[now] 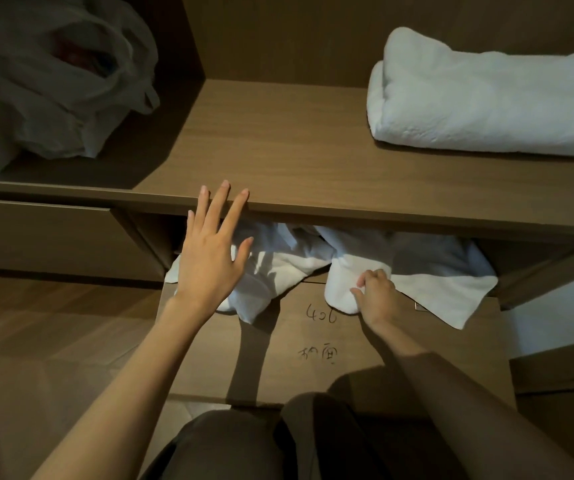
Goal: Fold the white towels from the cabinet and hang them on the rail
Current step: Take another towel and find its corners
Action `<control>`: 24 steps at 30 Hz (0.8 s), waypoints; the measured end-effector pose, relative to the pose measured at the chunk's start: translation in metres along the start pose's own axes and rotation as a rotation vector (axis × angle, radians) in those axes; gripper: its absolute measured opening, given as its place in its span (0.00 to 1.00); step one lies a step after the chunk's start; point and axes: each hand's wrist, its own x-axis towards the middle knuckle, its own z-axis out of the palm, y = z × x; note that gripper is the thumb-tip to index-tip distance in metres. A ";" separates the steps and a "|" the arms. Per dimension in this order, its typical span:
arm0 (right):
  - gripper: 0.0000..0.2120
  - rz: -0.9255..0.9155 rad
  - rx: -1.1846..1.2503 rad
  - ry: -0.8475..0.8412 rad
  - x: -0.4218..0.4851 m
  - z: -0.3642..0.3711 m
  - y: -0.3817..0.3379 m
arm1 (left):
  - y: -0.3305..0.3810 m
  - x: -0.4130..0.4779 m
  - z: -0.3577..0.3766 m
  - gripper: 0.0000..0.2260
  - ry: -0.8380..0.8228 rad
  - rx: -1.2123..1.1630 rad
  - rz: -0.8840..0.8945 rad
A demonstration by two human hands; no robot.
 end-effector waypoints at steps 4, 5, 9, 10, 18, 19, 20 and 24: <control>0.09 -0.023 -0.015 0.021 0.000 -0.007 -0.004 | 0.005 0.000 0.002 0.32 0.001 -0.019 -0.037; 0.09 -0.042 -0.003 0.040 -0.004 -0.012 -0.005 | 0.006 -0.001 0.002 0.32 0.000 -0.017 -0.044; 0.07 -0.136 0.063 0.171 -0.031 -0.058 -0.005 | 0.010 -0.001 0.002 0.33 -0.001 -0.014 -0.073; 0.08 -0.168 0.092 0.198 -0.039 -0.075 -0.007 | 0.012 -0.002 0.002 0.33 0.002 -0.010 -0.080; 0.01 -0.415 0.355 0.512 -0.074 -0.190 -0.033 | 0.027 0.000 0.005 0.32 0.001 -0.004 -0.101; 0.02 -0.413 0.372 0.515 -0.073 -0.196 -0.038 | 0.032 0.001 0.005 0.31 -0.009 -0.011 -0.078; 0.03 -0.408 0.388 0.507 -0.073 -0.201 -0.043 | 0.038 0.004 0.003 0.31 -0.025 -0.024 -0.048; 0.04 -0.385 0.406 0.451 -0.079 -0.225 -0.070 | 0.074 0.016 -0.027 0.31 -0.213 -0.203 0.138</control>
